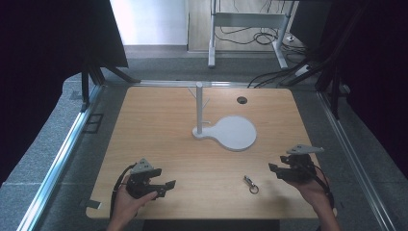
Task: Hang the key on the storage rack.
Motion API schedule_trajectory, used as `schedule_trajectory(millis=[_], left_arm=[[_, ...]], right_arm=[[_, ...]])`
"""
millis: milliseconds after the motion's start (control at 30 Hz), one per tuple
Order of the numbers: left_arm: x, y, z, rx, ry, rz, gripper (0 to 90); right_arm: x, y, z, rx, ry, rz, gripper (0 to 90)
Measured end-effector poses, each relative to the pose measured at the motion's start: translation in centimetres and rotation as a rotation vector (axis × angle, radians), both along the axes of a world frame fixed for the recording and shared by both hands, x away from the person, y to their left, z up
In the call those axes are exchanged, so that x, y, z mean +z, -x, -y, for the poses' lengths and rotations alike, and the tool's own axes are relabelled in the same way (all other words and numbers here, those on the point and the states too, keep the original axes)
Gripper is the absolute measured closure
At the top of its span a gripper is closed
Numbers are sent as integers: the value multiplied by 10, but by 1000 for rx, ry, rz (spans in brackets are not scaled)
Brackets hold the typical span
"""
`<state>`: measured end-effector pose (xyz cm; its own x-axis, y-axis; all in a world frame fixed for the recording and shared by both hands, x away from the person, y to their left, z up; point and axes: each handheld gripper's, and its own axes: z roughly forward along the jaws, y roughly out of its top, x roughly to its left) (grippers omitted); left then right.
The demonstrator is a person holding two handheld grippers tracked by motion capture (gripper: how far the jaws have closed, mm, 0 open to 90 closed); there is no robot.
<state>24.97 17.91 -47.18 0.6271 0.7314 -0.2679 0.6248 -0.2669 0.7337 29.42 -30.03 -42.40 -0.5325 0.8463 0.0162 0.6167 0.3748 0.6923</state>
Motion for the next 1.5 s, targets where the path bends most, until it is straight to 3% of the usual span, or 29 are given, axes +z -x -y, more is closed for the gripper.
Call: schedule_trajectory(millis=[167,467,833,1500], left_arm=[[-2,-1,2,-14,-7,-13,241],[-2,1,5,-30,-10,-14,242],[-5,1,9,-51,-23,-32,246],[-8,0,11,-63,-29,-43,248]], right_arm=[[8,-4,-7,36,28,-65,470],[14,-3,-22,101,80,-104,492],[4,-5,-44,187,107,-169,551],[-13,-9,-68,252,138,-244,605]])
